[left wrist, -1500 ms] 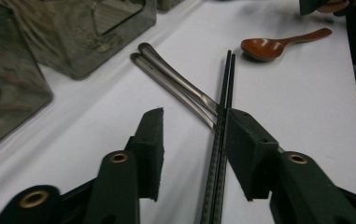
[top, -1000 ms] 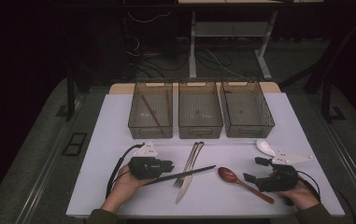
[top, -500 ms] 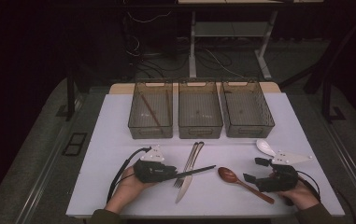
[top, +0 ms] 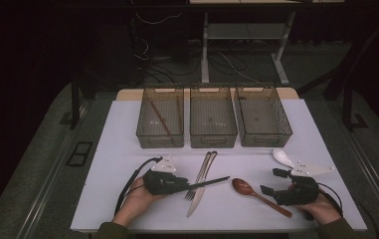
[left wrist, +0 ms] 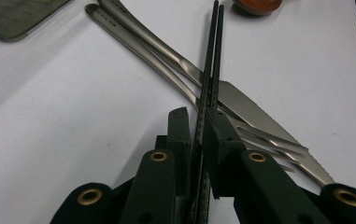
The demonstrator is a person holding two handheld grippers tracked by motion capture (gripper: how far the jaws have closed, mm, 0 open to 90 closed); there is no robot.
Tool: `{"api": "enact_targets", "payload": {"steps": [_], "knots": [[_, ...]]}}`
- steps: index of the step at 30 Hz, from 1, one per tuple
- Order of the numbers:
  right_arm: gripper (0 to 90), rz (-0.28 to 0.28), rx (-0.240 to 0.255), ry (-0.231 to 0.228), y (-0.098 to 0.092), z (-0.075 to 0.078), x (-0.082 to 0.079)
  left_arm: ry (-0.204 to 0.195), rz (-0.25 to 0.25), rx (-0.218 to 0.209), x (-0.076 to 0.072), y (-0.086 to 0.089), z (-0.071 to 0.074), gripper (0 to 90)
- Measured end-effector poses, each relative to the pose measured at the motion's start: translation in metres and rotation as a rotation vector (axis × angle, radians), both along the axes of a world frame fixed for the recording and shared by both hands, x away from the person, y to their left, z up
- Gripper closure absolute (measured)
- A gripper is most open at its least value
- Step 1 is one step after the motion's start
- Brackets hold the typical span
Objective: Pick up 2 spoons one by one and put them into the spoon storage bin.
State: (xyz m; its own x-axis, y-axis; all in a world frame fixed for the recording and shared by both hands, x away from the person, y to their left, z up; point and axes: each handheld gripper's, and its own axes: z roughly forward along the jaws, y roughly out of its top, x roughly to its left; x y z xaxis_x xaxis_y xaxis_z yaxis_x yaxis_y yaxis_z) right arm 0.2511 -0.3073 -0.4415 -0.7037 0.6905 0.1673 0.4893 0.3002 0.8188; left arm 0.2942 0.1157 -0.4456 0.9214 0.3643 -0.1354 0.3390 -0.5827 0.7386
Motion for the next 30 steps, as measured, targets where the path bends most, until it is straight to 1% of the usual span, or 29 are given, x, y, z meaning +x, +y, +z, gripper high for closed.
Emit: {"api": "enact_targets", "payload": {"steps": [15, 21, 27, 30], "knots": [[16.9, 0.001, -0.002, -0.001, 0.0000, -0.0002, -0.0001, 0.004, 0.017, 0.008, 0.0025, 0.0005, -0.0028, 79.9], [16.9, 0.004, -0.003, -0.002, 0.0003, -0.0005, 0.0001, 0.004, 0.019, 0.024, 0.0053, 0.0014, -0.0054, 79.9], [16.9, 0.004, -0.003, -0.002, 0.0003, -0.0007, 0.0003, 0.007, 0.015, 0.018, 0.0070, 0.0027, -0.0062, 80.1], [16.9, 0.005, -0.004, -0.002, 0.0003, -0.0007, 0.0002, 0.007, 0.017, 0.012, 0.0074, 0.0029, -0.0066, 81.7]]}}
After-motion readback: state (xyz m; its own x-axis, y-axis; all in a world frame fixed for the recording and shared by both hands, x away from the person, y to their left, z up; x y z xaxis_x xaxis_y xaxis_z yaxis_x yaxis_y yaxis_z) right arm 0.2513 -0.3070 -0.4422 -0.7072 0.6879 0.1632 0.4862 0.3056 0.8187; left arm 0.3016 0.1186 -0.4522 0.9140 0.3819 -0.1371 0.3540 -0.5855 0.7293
